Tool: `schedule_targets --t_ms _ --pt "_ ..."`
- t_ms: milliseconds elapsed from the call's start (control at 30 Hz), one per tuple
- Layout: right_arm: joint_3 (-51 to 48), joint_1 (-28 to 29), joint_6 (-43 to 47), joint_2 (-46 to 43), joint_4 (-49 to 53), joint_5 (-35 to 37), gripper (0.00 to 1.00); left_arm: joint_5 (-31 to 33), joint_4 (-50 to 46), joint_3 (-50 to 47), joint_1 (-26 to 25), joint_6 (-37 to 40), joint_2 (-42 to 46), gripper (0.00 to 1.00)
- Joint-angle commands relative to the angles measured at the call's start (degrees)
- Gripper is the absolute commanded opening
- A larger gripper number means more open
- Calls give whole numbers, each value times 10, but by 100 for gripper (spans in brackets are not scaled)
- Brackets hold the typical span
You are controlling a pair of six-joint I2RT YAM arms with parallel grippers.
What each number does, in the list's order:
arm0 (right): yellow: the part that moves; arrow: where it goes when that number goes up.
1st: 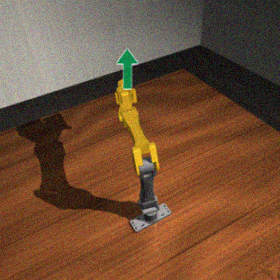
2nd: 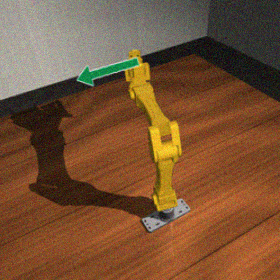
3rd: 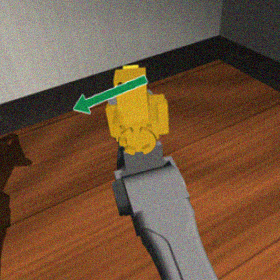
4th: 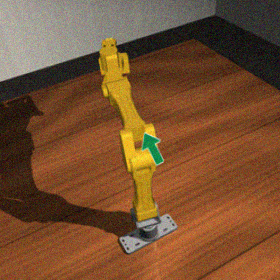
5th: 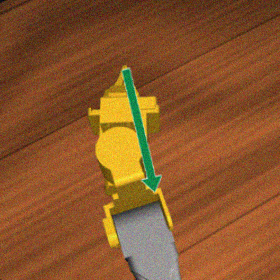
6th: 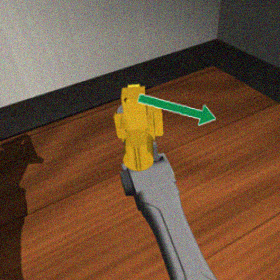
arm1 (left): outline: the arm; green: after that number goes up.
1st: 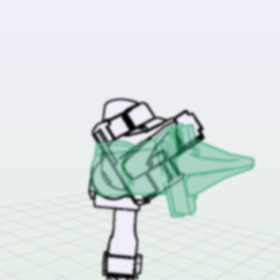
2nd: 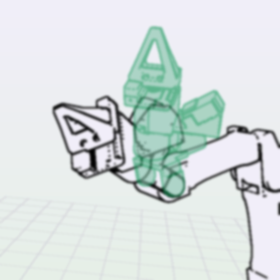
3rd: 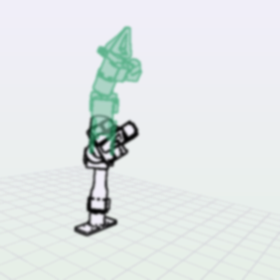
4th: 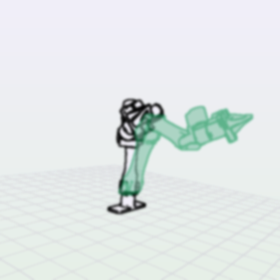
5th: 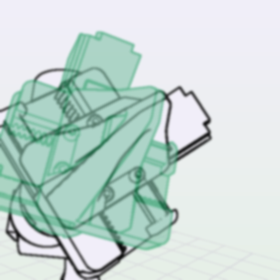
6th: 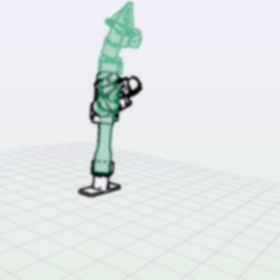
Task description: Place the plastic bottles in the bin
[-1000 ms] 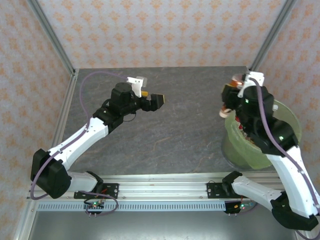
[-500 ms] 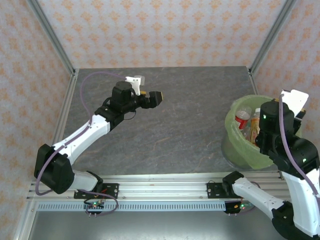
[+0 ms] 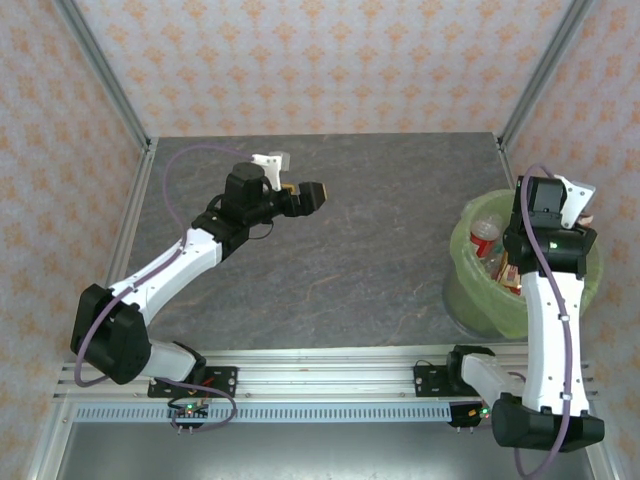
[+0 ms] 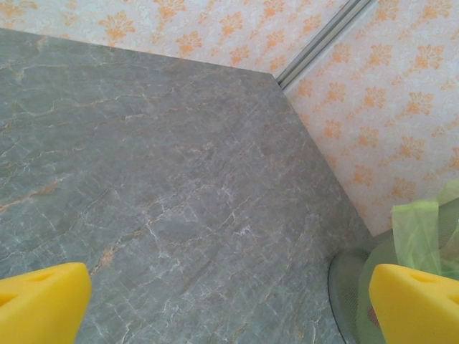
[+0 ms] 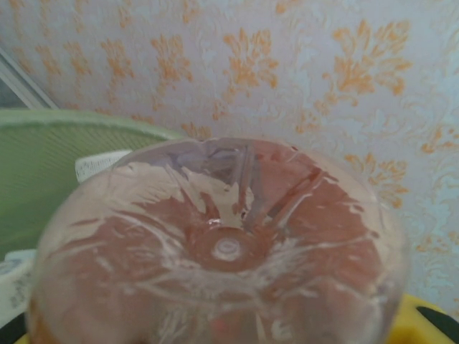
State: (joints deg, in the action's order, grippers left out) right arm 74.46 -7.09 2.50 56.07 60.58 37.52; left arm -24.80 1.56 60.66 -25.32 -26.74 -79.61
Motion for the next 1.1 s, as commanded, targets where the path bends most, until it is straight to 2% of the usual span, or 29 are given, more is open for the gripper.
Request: schedule_targets --t_ms 0,233,533,700,867,933,1067 --pt "-26 -8 7 -22 -30 0 36 7 -8 -3 8 3 18 100" --pt "-41 -10 18 -30 -47 37 42 -12 -3 21 9 -14 -10 100" --pt "-48 -9 49 -39 -36 109 72 -21 -8 48 8 -24 -36 100" --pt "-30 -10 41 -36 -16 56 86 -25 -9 59 7 -30 -46 100" --pt "1 -9 25 -29 5 -8 89 -25 -10 65 9 -33 -49 100" --pt "18 -9 19 -27 17 -44 99 -21 -11 64 9 -32 -47 100" --pt "50 -8 -2 -28 30 -90 99 0 -19 64 9 -29 -40 100"
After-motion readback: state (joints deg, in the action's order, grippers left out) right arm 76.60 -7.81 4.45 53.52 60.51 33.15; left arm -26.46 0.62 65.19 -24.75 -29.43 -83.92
